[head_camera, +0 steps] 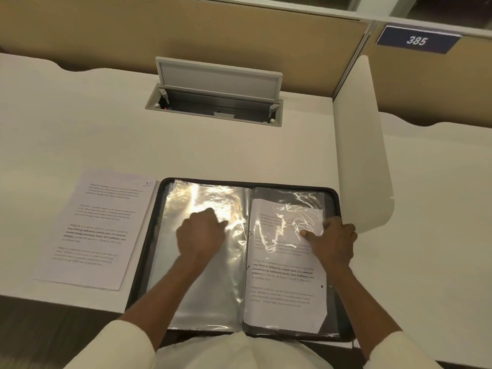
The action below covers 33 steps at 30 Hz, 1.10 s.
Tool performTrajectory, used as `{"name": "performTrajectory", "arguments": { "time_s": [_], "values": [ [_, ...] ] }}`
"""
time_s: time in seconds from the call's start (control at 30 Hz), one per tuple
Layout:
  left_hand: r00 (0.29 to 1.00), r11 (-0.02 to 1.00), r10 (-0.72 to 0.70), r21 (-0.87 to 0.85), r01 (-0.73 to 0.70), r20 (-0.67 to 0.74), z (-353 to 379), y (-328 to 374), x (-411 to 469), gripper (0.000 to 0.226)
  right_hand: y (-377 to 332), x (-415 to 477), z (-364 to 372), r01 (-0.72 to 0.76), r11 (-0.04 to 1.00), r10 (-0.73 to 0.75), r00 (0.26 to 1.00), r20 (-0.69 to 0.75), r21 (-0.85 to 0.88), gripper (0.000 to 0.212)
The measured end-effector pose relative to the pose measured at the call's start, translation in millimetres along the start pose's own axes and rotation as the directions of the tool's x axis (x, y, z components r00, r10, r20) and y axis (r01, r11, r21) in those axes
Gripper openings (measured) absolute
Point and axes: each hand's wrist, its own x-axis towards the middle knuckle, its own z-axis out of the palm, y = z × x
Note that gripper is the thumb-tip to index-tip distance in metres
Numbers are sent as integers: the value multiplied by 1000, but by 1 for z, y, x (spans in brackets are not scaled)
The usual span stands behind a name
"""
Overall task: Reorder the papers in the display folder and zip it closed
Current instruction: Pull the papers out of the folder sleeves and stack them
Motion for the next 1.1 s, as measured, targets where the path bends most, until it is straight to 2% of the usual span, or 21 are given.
{"name": "performTrajectory", "arguments": {
  "time_s": [0.07,0.13,0.2,0.27,0.37,0.47,0.53,0.6,0.67,0.77,0.87,0.97,1.07,1.1],
  "values": [
    [995,985,63,-167,-50,72,9,20,-8,33,-1,1,-2,-17,999,17,1000,10,37,80],
    [984,962,134,-254,-102,113,18,36,-14,32,-2,1,-5,-48,992,41,997,59,116,74],
    [973,944,190,-298,-144,133,26,47,-18,29,-2,-2,-7,-37,974,12,994,111,222,52],
    [965,924,220,-347,-160,141,32,56,-20,28,-4,-10,-9,34,962,-67,991,115,270,27],
    [961,871,227,-475,-128,158,31,68,-21,36,-10,-24,-15,170,932,-204,976,77,320,7],
    [951,740,182,-671,35,250,12,86,-20,57,-15,-35,-20,370,901,-368,928,-55,228,16],
    [927,598,110,-769,227,358,-8,101,-16,79,-16,-42,-21,528,837,-509,848,-146,143,14],
    [877,454,37,-790,413,479,-27,112,-7,94,-17,-48,-21,641,765,-620,760,-193,65,8],
    [837,397,17,-772,497,548,-37,115,3,79,-15,-52,-19,690,723,-672,712,-203,27,16],
    [837,379,-2,-775,507,546,-44,113,13,31,-10,-51,-17,700,714,-693,702,-166,-20,24],
    [807,406,-14,-735,544,590,-42,109,19,22,-5,-45,-16,694,720,-688,708,-159,-26,23],
    [752,417,-15,-679,604,659,-34,105,22,22,-3,-41,-16,696,718,-687,708,-166,0,20],
    [740,452,-26,-653,608,672,-24,101,24,20,-4,-40,-19,706,705,-694,706,-142,67,18],
    [745,448,-24,-659,604,667,-22,100,25,21,-6,-40,-22,678,727,-668,735,-115,110,19]
  ]
}}
